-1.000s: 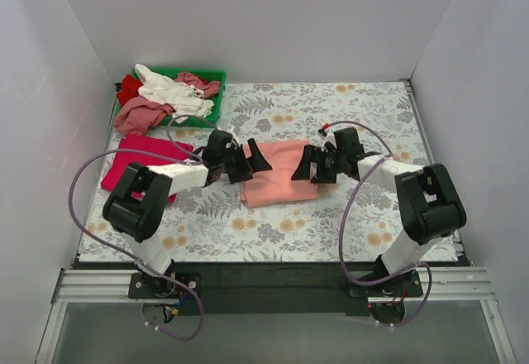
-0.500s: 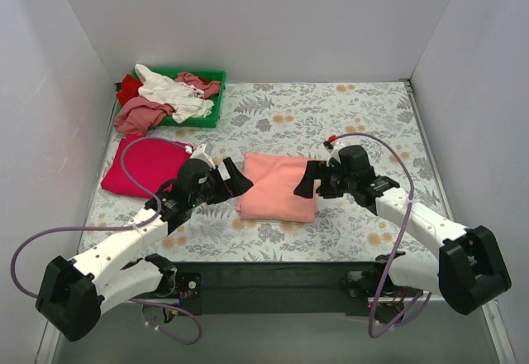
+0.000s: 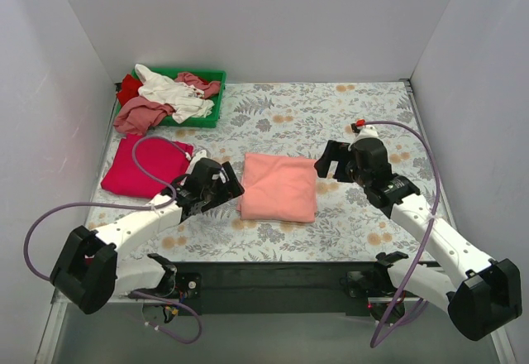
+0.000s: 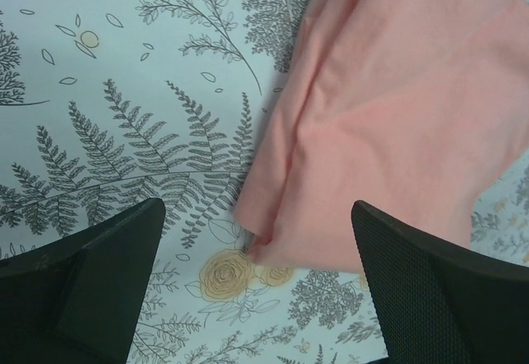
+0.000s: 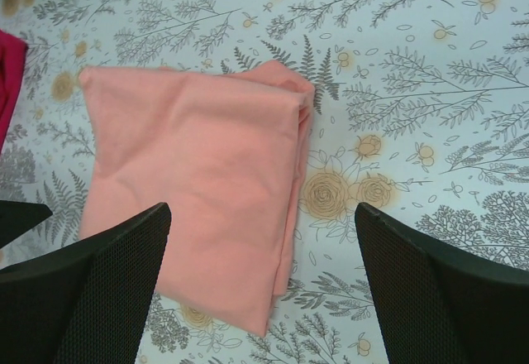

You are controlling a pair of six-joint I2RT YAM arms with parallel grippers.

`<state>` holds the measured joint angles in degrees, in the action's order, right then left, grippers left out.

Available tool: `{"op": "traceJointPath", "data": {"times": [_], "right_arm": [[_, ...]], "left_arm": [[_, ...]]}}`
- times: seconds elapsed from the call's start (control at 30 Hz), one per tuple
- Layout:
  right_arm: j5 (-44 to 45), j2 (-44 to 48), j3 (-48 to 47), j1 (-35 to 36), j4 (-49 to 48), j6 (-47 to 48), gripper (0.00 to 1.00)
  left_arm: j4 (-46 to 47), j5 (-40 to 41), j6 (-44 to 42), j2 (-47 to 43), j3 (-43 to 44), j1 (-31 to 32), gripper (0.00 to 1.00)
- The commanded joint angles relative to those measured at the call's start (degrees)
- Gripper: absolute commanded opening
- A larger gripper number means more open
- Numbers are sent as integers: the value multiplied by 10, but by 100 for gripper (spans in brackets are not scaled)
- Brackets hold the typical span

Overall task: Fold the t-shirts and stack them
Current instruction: Neatly place the folded tshirt to the corner

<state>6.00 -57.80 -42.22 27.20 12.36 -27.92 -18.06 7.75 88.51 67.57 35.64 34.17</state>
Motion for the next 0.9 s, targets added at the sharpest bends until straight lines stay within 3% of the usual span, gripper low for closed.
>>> {"op": "traceJointPath", "data": {"times": [0.0,0.23,0.6,0.77,0.87], "right_arm": [[40,10,4,-7,4,2,98],[36,-5,14,-16,4,18,98],[20,-14,20,-23,5,25,98],[20,-2,23,-26,4,31,98],[28,5,25,-29,4,37,98]], "left_arm": [[-6,46,7,31,25,-6,96],[28,37,-12,106,52,-6,80],[87,-30,-67,231,116,-5,77],[80,-17,-88,272,144,5,62],[52,44,-101,290,163,34,55]]}}
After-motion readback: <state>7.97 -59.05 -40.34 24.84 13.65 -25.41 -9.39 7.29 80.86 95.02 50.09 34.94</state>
